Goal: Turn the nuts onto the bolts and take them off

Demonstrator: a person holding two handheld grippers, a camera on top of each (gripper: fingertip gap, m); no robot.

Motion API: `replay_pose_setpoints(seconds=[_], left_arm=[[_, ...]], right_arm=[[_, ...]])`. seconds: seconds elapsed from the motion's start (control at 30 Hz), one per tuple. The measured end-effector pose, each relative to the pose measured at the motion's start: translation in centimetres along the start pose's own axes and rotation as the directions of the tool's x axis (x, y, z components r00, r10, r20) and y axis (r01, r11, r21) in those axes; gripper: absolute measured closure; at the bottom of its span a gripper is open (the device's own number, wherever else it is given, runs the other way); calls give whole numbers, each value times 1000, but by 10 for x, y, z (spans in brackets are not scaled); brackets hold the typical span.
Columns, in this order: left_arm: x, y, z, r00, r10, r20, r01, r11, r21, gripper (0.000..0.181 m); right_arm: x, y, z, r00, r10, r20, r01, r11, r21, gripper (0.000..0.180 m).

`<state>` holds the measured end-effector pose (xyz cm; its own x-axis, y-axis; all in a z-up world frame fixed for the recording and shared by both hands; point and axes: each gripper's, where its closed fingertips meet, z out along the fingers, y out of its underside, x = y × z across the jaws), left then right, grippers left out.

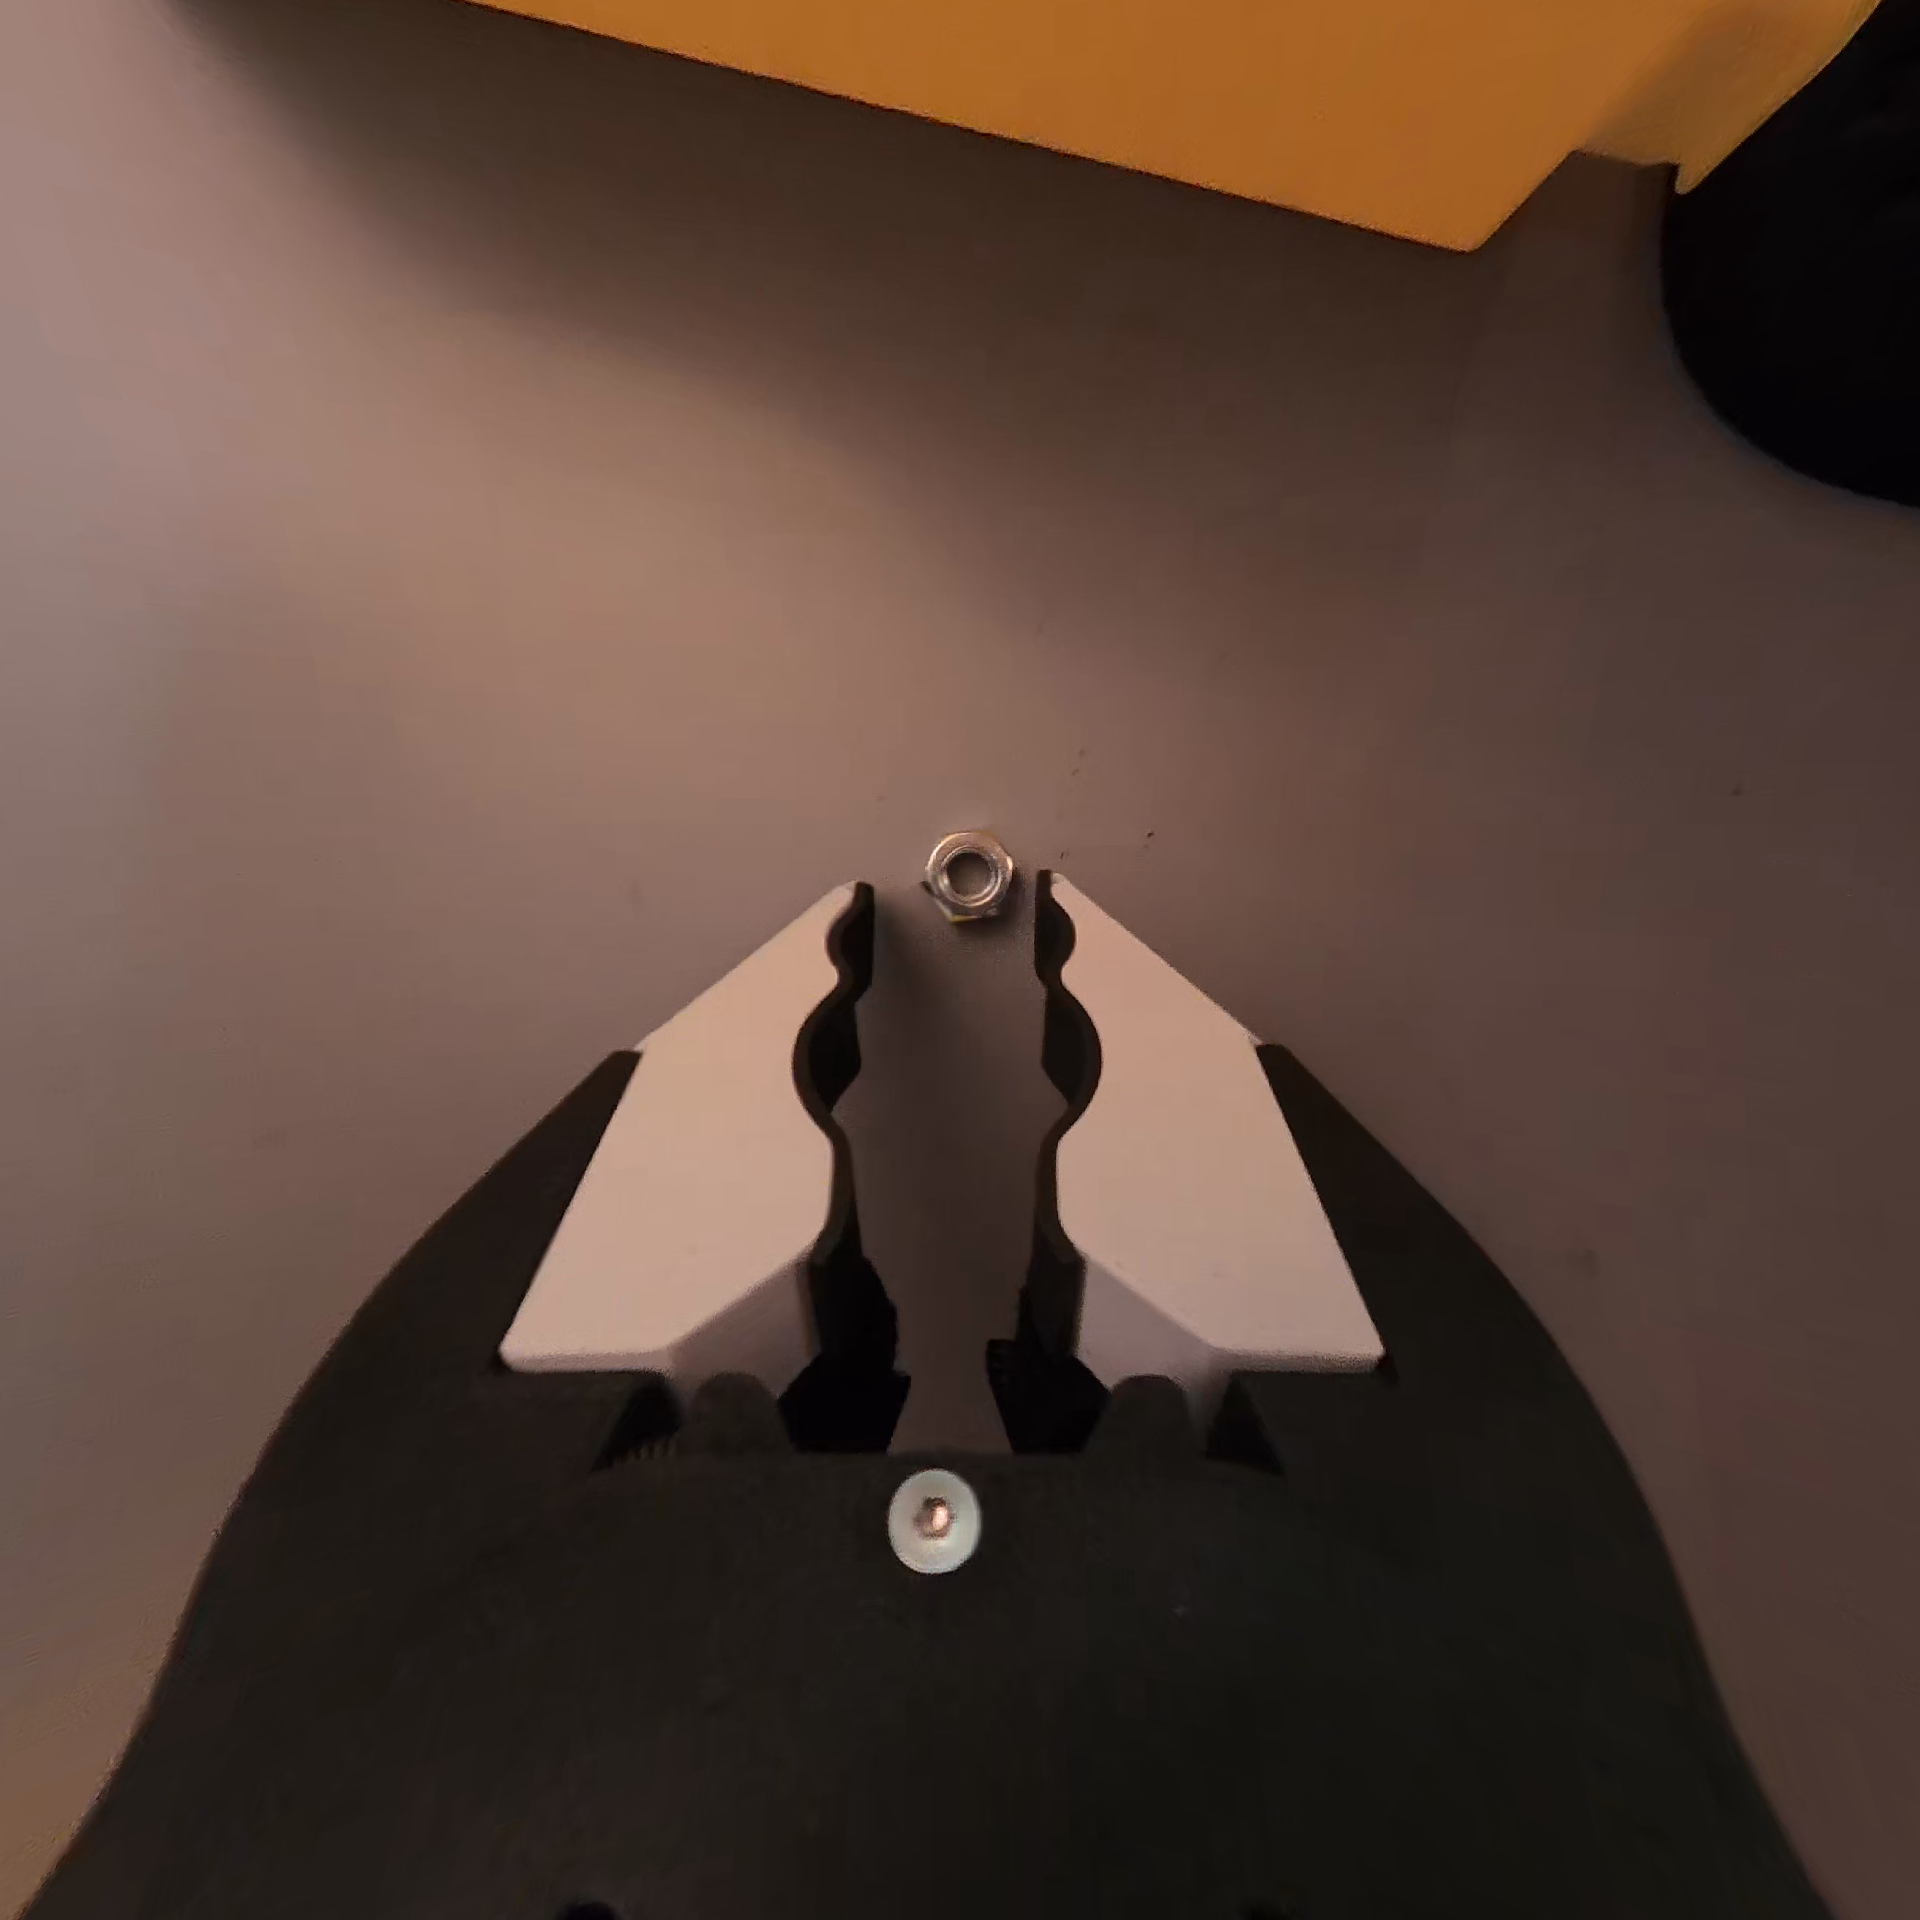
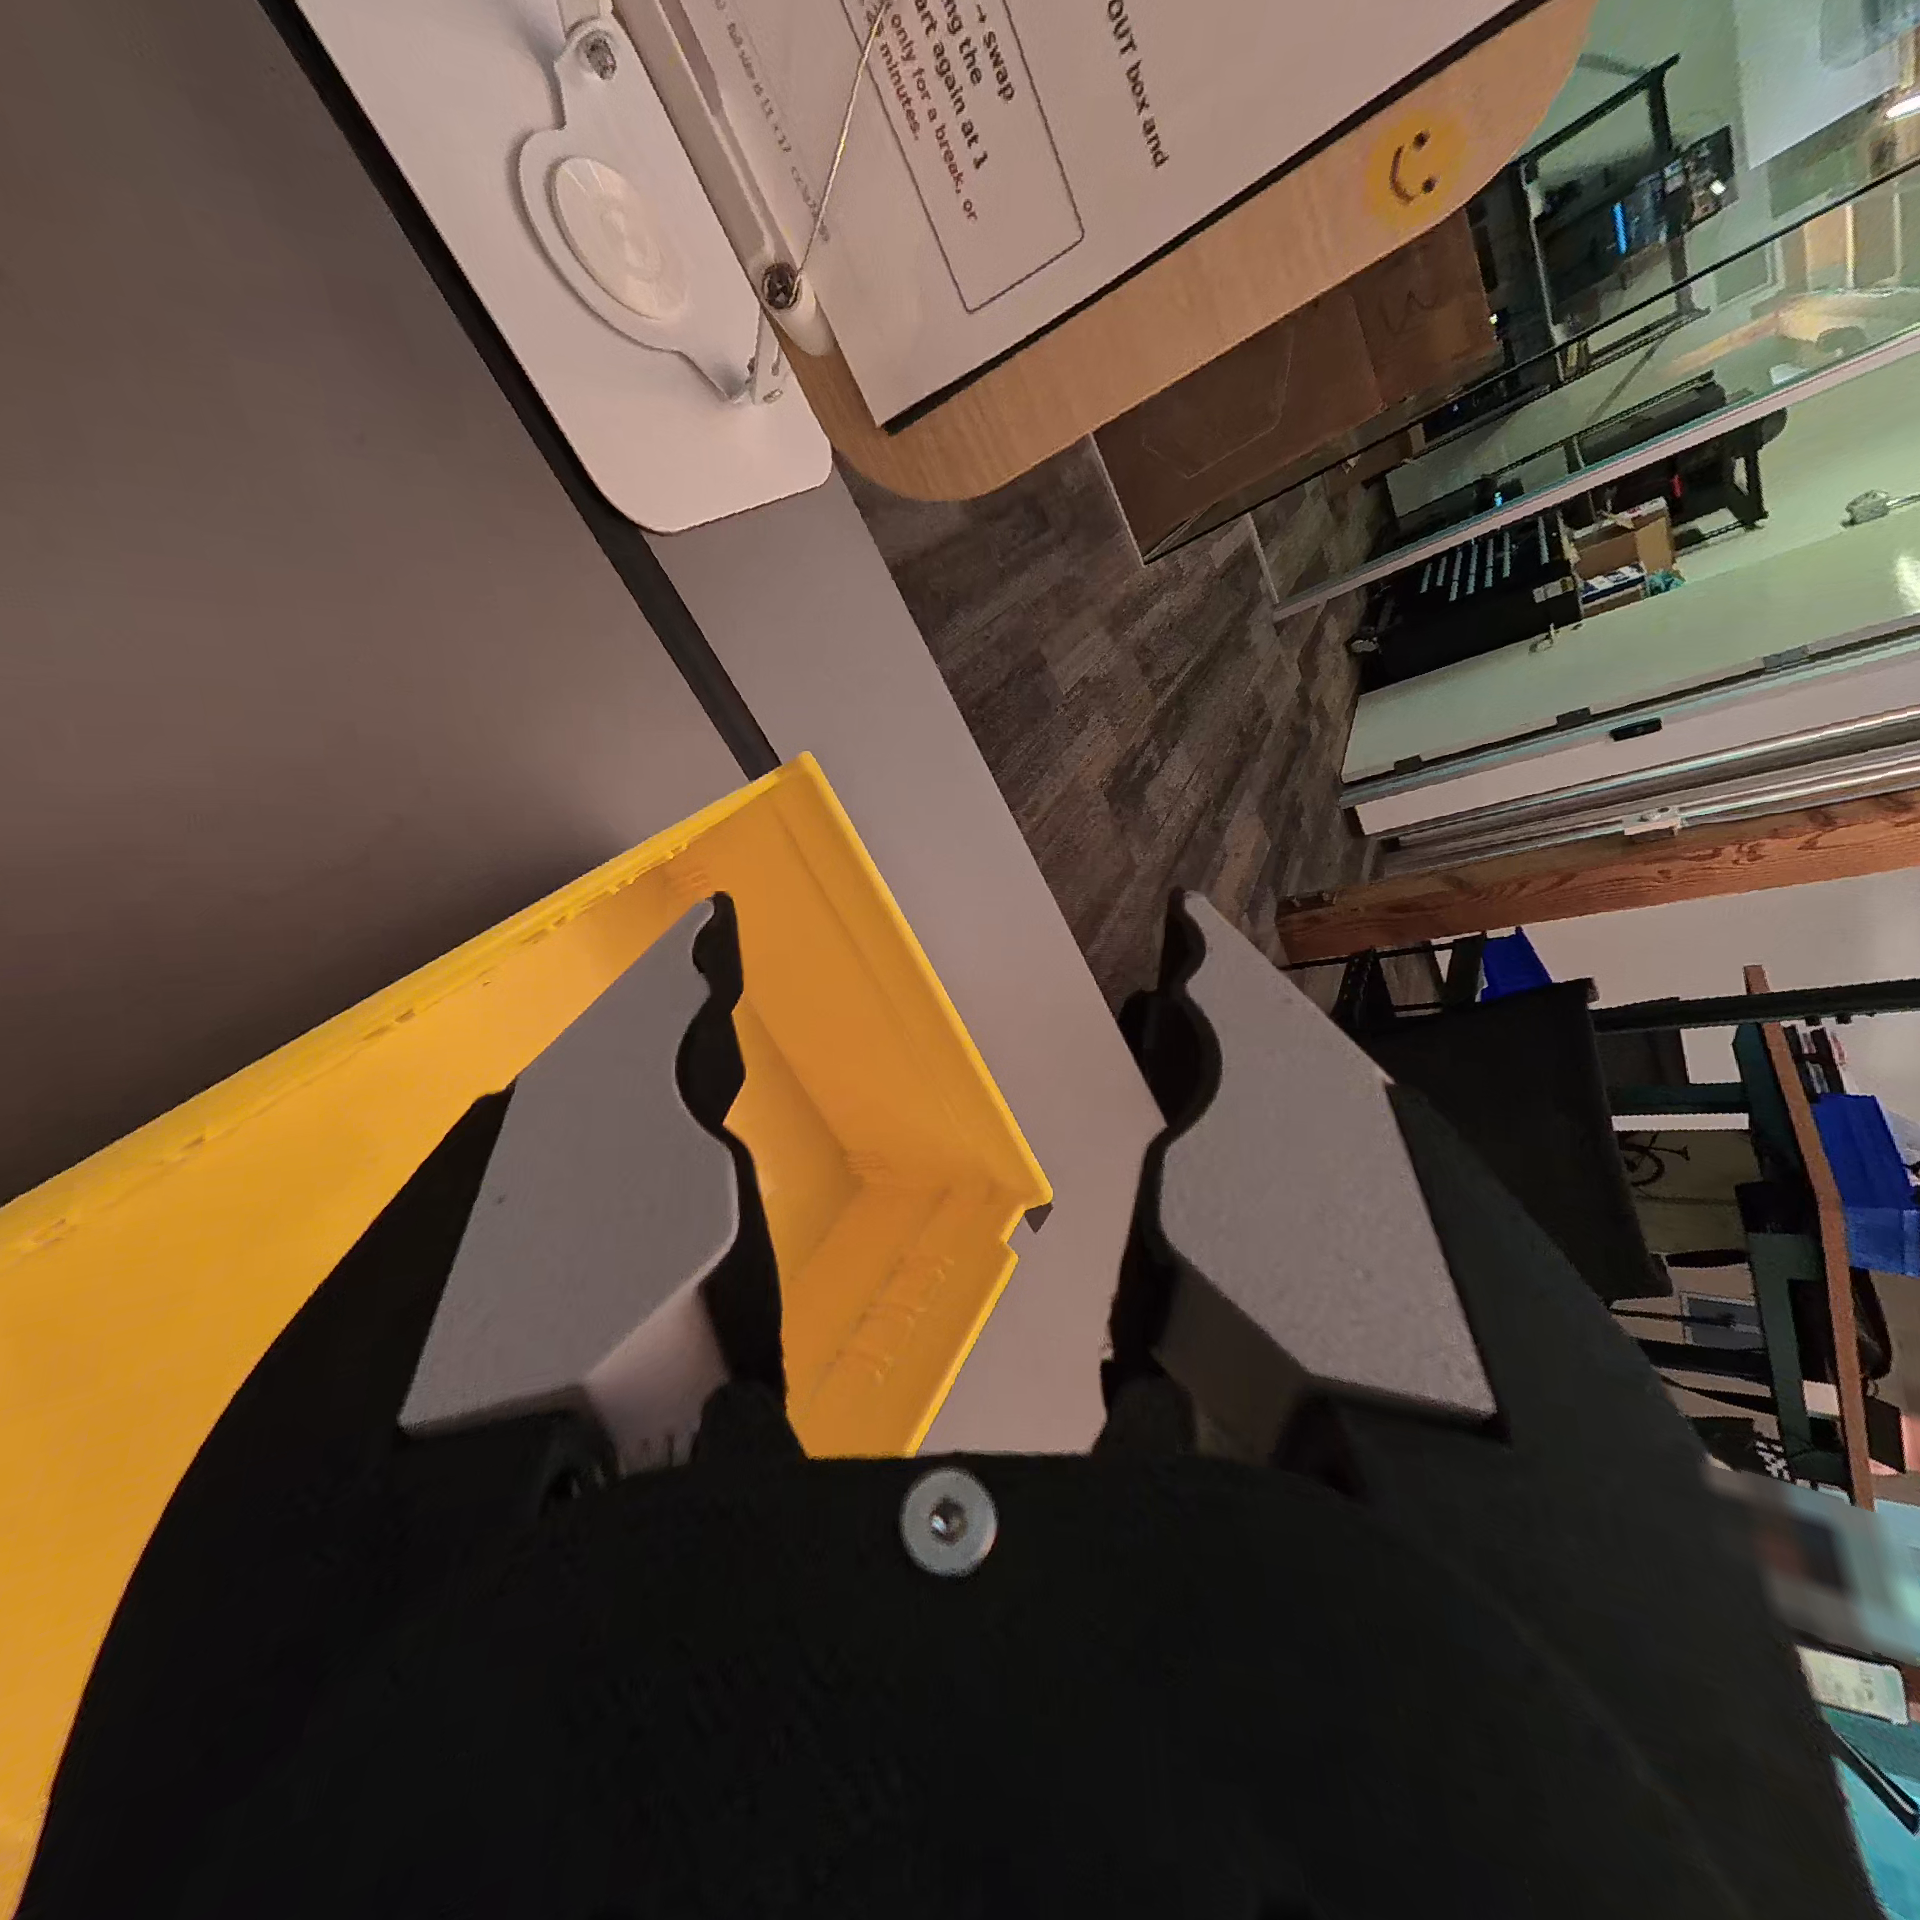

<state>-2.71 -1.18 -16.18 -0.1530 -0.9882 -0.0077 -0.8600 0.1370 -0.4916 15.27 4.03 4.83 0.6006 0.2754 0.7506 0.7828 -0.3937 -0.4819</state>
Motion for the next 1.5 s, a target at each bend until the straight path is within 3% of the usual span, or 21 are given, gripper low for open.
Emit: replay_pose_setpoints(seconds=[0.17,0.33,0.47,0.6,0.67,0.77,0.87,0.97,1.07,1.27,1.5], left_arm=[[-21,-25,-54,996,-25,87,11,987,158,152],[-78,-40,-189,919,-162,360,-26,885,465,147],[-121,-4,-291,793,-356,493,-61,760,647,125],[-160,55,-336,655,-508,559,-30,723,691,112],[-181,93,-333,596,-579,557,97,740,665,111],[-202,149,-299,572,-619,539,345,777,527,115],[-217,187,-266,567,-622,540,472,783,405,128],[-221,208,-233,594,-646,479,574,758,310,128],[-221,222,-210,618,-645,449,621,751,224,131],[-229,237,-196,621,-575,533,616,778,122,137],[-228,257,-176,587,-629,510,709,703,52,136]], right_arm=[[25,-26,-21,992,62,-114,-44,988,149,98],[74,-66,-73,917,313,-248,-163,860,484,92],[89,-74,-103,870,417,-262,-167,750,640,83],[97,-74,-106,835,467,-291,-176,728,663,84],[94,-79,-104,837,468,-283,-177,722,669,87],[84,-90,-99,859,439,-264,-167,727,666,91],[75,-94,-87,879,397,-263,-157,764,626,90],[69,-93,-75,895,353,-273,-139,802,581,90],[66,-91,-68,903,332,-273,-137,824,550,90],[64,-90,-65,910,325,-258,-143,829,541,90],[60,-89,-62,921,307,-241,-144,841,521,90]])
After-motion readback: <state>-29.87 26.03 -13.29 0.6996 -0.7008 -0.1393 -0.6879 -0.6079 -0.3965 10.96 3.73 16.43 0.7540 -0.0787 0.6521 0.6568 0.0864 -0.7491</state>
